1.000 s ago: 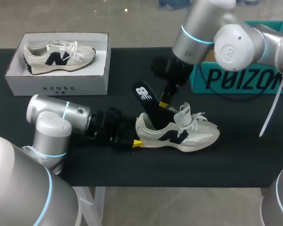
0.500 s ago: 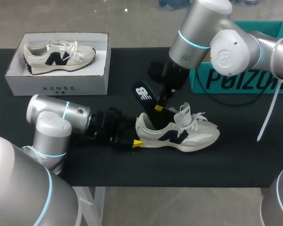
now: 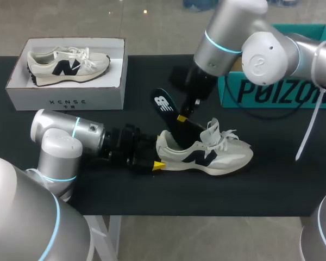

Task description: Take the shoe out of the shoebox, open the shoe tongue, remove and reinsert the insole, then place the shoe into the shoebox

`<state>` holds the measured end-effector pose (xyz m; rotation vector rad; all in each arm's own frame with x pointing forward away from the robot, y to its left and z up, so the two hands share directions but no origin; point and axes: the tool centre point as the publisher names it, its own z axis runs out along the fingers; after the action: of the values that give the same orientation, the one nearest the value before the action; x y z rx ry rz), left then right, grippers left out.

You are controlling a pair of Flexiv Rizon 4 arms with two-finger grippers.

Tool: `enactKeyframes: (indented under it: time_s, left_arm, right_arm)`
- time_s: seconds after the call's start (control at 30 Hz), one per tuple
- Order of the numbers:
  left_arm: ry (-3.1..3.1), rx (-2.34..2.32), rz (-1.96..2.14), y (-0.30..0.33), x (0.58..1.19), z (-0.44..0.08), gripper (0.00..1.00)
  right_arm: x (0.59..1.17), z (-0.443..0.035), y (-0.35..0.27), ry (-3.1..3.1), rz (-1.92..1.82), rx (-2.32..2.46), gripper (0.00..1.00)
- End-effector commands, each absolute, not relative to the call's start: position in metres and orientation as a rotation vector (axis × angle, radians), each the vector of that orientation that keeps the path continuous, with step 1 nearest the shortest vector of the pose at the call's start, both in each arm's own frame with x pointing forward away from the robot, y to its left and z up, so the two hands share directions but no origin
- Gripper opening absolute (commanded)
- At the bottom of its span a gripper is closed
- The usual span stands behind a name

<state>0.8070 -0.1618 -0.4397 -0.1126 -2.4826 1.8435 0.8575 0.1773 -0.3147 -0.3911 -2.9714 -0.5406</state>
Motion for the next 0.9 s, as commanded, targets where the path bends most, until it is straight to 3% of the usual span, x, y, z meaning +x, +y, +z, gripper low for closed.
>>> enactKeyframes:
  time_s: [0.03,0.47,0.9]
  left_arm:
    - [-2.483,-0.112,1.842,-0.163,0.806,-0.444,0.00]
    - [-2.483,-0.112,1.842,-0.163,0.806,-0.444,0.00]
    - [-2.483,-0.112,1.842,-0.163,0.806,-0.444,0.00]
  right_arm:
    - [0.858,-0.293,0.168,-2.996,-0.568,-0.400,0.00]
    - [0.894,-0.182,0.144,-3.130,-0.702,-0.503,0.00]
    - [0.894,-0.182,0.144,-3.130,-0.702,-0.503,0.00]
